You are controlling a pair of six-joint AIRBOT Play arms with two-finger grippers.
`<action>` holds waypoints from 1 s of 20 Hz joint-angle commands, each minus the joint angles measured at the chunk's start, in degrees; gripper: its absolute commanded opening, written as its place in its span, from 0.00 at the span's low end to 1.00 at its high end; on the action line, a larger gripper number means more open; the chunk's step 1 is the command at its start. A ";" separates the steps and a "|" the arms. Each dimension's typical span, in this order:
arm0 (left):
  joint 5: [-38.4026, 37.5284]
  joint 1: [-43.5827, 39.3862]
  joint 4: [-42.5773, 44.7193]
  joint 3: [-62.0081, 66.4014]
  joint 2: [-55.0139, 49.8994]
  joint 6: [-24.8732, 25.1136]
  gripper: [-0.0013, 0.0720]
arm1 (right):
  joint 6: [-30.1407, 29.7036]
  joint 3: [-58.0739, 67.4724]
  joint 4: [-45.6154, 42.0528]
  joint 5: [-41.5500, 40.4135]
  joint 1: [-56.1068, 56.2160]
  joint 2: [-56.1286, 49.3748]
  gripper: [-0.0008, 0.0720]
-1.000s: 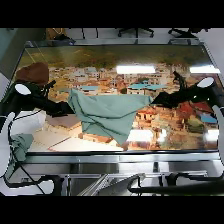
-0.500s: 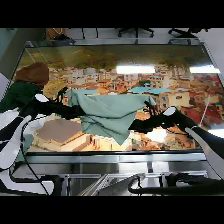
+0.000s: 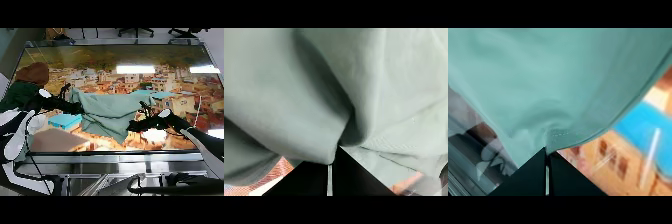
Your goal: Fold the shirts.
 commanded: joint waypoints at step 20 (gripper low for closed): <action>4.31 0.09 2.99 46.42 48.68 -1.20 0.03 | -7.13 64.83 -1.51 9.81 -21.97 27.71 0.04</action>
